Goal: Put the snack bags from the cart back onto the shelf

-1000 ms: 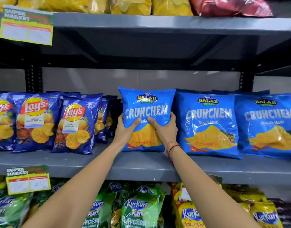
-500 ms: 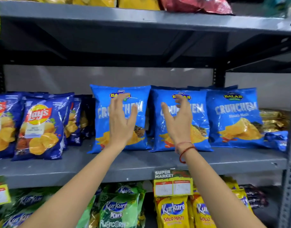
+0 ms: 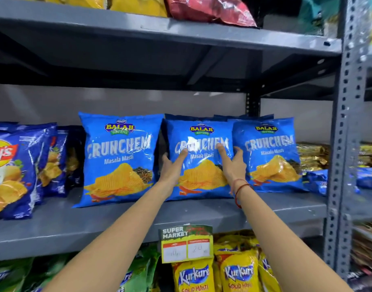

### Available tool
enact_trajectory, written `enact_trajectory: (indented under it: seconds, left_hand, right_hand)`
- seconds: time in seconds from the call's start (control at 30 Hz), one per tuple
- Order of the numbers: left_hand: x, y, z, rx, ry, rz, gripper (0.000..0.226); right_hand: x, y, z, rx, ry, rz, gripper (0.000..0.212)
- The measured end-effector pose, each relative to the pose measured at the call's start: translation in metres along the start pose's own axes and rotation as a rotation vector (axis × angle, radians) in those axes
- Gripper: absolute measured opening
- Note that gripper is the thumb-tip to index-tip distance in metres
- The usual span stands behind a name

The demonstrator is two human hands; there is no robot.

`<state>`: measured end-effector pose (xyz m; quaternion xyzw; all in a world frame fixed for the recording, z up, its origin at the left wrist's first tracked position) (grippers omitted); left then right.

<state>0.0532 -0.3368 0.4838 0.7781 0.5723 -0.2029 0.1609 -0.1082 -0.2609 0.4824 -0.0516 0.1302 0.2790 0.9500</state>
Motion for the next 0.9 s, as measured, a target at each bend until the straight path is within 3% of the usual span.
enact_trajectory:
  seconds: [0.3, 0.47, 0.6, 0.8, 0.9]
  left_hand:
    - [0.009, -0.006, 0.001, 0.09, -0.217, -0.103, 0.07]
    - [0.016, -0.005, 0.0, -0.066, -0.193, -0.101, 0.079]
    - [0.035, -0.001, -0.002, -0.241, -0.263, -0.125, 0.078]
    - [0.063, 0.013, -0.024, -0.371, -0.582, -0.083, 0.067]
    - [0.053, 0.024, -0.043, -0.535, -0.707, -0.093, 0.067]
  right_hand:
    - [-0.009, -0.004, -0.001, -0.168, 0.095, 0.038, 0.058]
    - [-0.005, 0.0, -0.008, -0.098, 0.09, 0.026, 0.068]
    - [0.012, 0.018, 0.008, 0.007, 0.229, -0.096, 0.071]
    - [0.057, 0.073, 0.07, -0.157, 0.452, -0.175, 0.037]
    - [0.092, 0.113, 0.115, -0.384, 0.622, -0.153, 0.016]
Point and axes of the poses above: each hand's wrist, its own x-axis away from the middle knuckle, its own y-axis out of the back of the hand, z = x × y, the point moved 3 cm from there along -x, towards the middle knuckle, and after that the axes turned 11 degrees about -y, right-handed, at the moved point
